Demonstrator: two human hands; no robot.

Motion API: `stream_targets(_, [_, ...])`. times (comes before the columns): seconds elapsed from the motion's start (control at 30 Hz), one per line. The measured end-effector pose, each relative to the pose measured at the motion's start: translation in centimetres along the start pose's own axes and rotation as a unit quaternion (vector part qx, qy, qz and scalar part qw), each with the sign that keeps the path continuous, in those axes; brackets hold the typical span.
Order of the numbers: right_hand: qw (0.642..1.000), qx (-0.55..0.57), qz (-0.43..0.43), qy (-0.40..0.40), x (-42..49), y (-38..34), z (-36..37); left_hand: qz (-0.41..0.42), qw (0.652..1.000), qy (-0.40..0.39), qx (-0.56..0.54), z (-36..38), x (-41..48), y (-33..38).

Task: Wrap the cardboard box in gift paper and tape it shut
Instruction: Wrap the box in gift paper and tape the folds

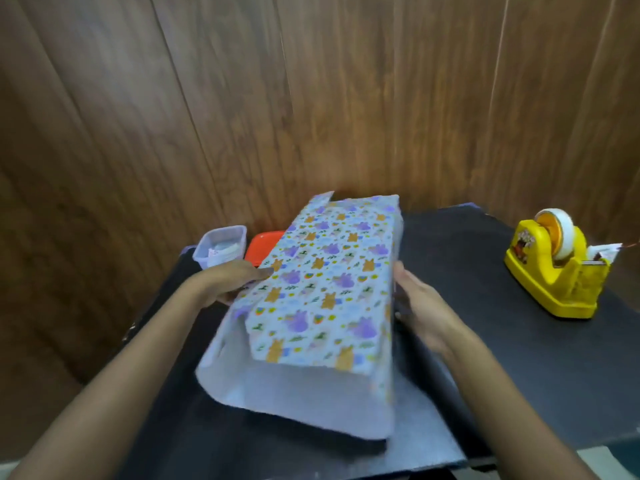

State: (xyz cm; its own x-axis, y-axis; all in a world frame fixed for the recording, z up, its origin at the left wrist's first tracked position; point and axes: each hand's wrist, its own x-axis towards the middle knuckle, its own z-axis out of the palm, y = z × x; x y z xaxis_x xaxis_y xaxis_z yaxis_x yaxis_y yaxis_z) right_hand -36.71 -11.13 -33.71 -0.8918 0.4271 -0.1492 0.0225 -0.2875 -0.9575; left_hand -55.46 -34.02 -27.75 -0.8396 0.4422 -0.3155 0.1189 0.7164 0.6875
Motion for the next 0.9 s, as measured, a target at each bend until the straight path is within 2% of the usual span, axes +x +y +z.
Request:
stream_targets(0.1, [0.997, -0.003, 0.048, 0.061, 0.9, 0.3, -0.6, 0.001, 0.987, -0.033, -0.155, 1.5, -2.0, -1.3])
stream_targets(0.17, [0.993, 0.014, 0.112, 0.035, 0.9, 0.2, -0.8, 0.028, 0.972, -0.042, -0.231, 2.7, -2.3, -1.7])
stream_targets(0.23, [0.991, 0.061, 0.122, 0.011, 0.7, -1.1, -0.9, 0.033, 0.963, -0.033, -0.266, 3.7, -2.7, -1.4])
stream_targets(0.33, [0.994, 0.035, 0.097, 0.019, -0.3, -4.8, -1.3, 0.050, 0.942, -0.025, -0.332, 5.0, -2.5, -1.7])
stream_targets(0.47, [0.999, -0.037, -0.030, -0.012, -3.2, -11.2, -0.7, 0.053, 0.864, -0.078, -0.495, 7.2, -2.9, -1.0])
stream_targets(0.5, [0.996, -0.059, -0.059, -0.025, -3.8, -12.7, -0.3, 0.059, 0.862, -0.082, -0.497, 8.0, -3.3, -0.6])
stream_targets(0.57, [0.988, -0.116, -0.099, -0.027, -4.3, -14.7, 0.8, 0.060, 0.885, -0.044, -0.460, 9.3, -3.5, -0.2])
stream_targets(0.67, [0.978, -0.153, -0.117, -0.076, -4.1, -15.1, 2.3, 0.077, 0.910, -0.007, -0.407, 9.6, -3.8, 0.2])
stream_targets(0.77, [0.962, -0.220, -0.122, -0.109, -3.5, -13.0, 2.8, 0.119, 0.905, 0.004, -0.408, 8.4, -5.4, 1.3])
stream_targets(0.83, [0.950, -0.262, -0.106, -0.136, -2.9, -11.4, 2.8, 0.165, 0.889, 0.023, -0.426, 7.1, -6.2, 2.5])
stream_targets(0.9, [0.955, -0.243, -0.100, -0.136, -2.6, -10.6, 3.2, 0.189, 0.875, -0.001, -0.446, 5.8, -5.9, 3.6])
